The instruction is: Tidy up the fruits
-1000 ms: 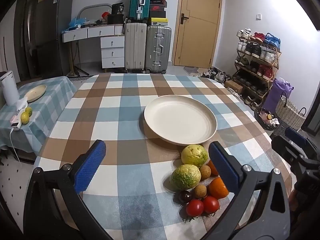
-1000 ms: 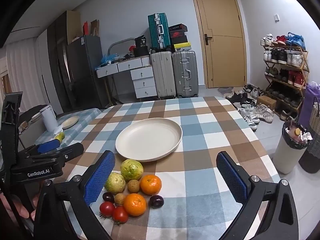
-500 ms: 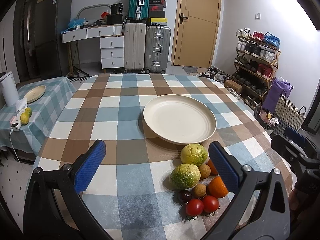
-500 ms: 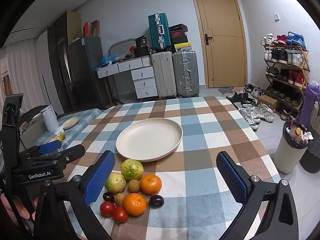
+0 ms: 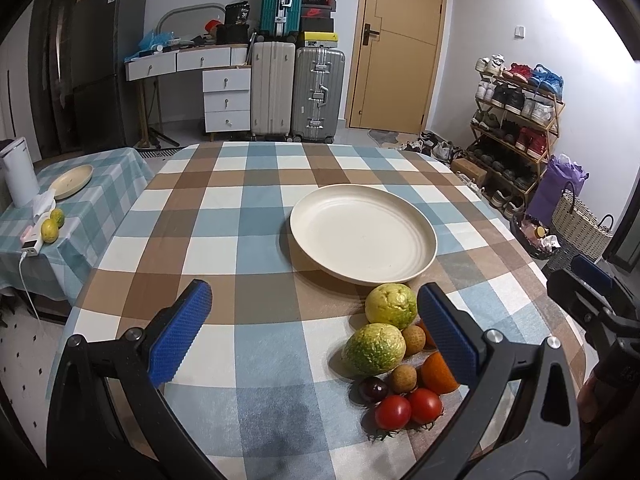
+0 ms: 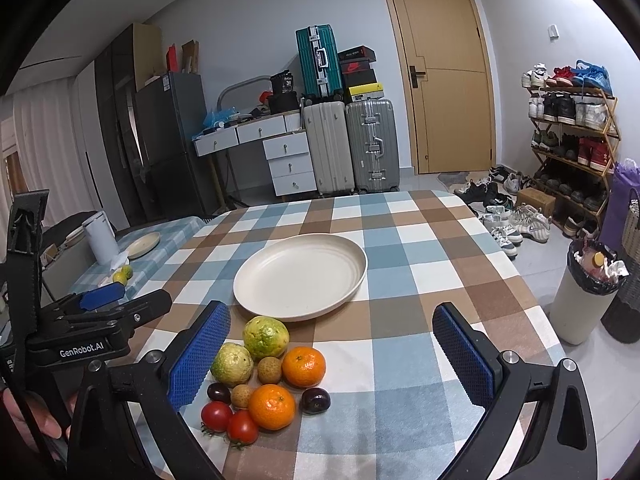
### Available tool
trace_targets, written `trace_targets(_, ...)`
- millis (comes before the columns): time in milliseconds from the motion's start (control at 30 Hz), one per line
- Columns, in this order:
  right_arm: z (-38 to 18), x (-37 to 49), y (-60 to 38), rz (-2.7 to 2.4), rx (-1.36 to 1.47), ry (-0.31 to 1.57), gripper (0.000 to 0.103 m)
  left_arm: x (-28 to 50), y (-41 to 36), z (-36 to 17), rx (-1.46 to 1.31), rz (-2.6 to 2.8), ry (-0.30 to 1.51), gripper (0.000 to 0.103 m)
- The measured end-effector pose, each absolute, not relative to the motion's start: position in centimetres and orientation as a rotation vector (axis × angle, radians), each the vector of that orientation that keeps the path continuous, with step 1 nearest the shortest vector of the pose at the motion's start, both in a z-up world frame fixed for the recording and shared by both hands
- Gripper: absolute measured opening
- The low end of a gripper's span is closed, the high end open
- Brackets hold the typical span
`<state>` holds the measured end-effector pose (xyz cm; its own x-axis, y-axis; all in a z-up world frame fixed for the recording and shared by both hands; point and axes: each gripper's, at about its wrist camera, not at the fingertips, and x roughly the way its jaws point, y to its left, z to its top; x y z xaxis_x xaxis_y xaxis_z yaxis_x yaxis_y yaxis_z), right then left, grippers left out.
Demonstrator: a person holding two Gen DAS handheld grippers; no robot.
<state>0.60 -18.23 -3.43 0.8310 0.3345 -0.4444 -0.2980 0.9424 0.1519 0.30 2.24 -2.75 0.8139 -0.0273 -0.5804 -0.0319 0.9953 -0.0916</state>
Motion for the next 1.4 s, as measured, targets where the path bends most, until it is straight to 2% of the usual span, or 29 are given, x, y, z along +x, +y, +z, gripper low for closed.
trace_targets(967, -4.0, 0.6, -17.8, 0.36, 0.078, 0.493, 0.103, 0.2, 2.3, -3.0, -0.102, 0.002, 0.624, 0.103)
trace_targets(1400, -5.1, 3.1, -16.7, 0.417, 0.063, 0.548, 0.103, 2.1, 2.8, -5.8, -0.125, -0.01, 0.676, 0.103)
